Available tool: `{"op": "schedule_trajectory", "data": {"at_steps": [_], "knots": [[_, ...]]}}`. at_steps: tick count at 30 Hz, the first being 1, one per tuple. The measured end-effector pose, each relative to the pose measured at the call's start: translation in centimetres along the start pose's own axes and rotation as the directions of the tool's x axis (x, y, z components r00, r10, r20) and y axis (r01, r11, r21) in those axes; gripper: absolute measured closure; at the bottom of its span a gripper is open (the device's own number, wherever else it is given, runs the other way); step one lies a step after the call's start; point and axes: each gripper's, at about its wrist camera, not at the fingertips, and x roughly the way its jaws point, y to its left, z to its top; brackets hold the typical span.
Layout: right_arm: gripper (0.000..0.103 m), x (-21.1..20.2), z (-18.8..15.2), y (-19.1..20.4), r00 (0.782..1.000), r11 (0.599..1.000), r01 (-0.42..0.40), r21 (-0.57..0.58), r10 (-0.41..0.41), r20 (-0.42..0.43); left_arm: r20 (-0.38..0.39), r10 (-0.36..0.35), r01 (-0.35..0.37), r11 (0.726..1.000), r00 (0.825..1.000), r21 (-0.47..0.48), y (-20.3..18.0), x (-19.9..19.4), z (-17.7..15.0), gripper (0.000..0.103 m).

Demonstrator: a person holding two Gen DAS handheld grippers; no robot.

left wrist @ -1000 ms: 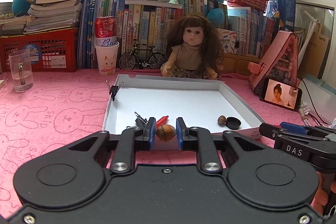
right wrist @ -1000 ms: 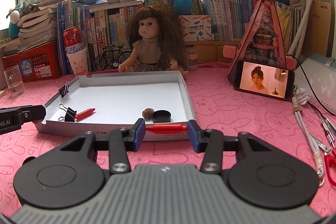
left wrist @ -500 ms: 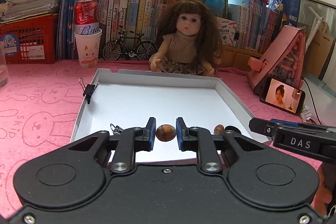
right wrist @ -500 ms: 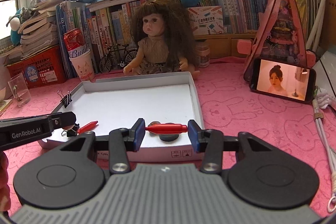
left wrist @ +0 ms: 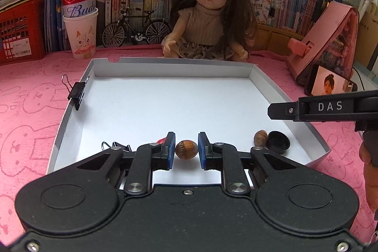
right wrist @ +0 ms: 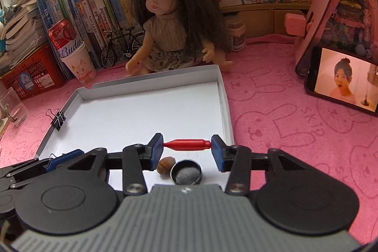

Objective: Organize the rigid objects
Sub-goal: 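Carry the hazelnut in the left tool while the right tool carries the crayon into the box, then open the left tool to drop the hazelnut while the right tool releases the crayon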

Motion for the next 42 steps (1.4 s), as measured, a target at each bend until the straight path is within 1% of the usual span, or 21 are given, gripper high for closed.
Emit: {"op": "schedule_trajectory", "data": {"at_steps": [1, 8, 12, 23, 30, 31, 32, 39, 42], "knots": [[0.053, 0.3, 0.1, 0.0, 1.0, 1.0, 0.0, 0.001, 0.0, -0.009, -0.01, 0.005, -0.005, 1.0, 1.0, 0.002, 0.1, 0.3, 0.1, 0.084], [0.053, 1.5, 0.2, 0.4, 0.999, 1.0, 0.012, -0.014, -0.012, -0.052, -0.008, 0.007, -0.007, 1.0, 1.0, 0.007, 0.2, 0.8, 0.3, 0.084], [0.053, 1.9, 0.0, 0.4, 0.998, 1.0, 0.016, -0.018, -0.018, -0.064, -0.024, 0.006, -0.006, 1.0, 1.0, 0.005, 0.2, 1.1, 0.2, 0.084], [0.051, 2.5, -0.2, 0.6, 0.997, 0.999, 0.013, -0.029, -0.015, -0.08, -0.017, 0.015, -0.015, 1.0, 1.0, 0.001, 0.2, 1.1, 0.1, 0.083], [0.05, 2.5, -0.4, 0.8, 0.996, 0.999, 0.014, -0.04, -0.018, -0.083, -0.013, 0.015, -0.015, 1.0, 1.0, 0.001, 0.1, 0.8, 0.2, 0.072], [0.047, 2.5, -0.3, 0.8, 0.996, 0.999, 0.015, -0.041, -0.018, -0.083, -0.011, 0.014, -0.014, 1.0, 1.0, 0.003, 0.0, 0.8, 0.2, 0.07], [0.041, 2.5, -0.3, 0.8, 0.996, 0.999, 0.016, -0.043, -0.02, -0.083, -0.008, 0.012, -0.012, 1.0, 1.0, 0.005, 0.0, 0.7, 0.2, 0.068], [0.035, 2.2, -0.6, 1.0, 0.997, 0.998, 0.005, -0.058, -0.009, -0.083, 0.005, 0.007, -0.008, 1.0, 1.0, 0.013, -0.2, 0.1, 0.3, 0.062], [0.033, 2.0, -0.8, 1.0, 0.997, 0.998, 0.007, -0.063, -0.011, -0.078, 0.014, 0.009, -0.009, 1.0, 1.0, 0.016, -0.2, -0.2, 0.3, 0.058]]}}
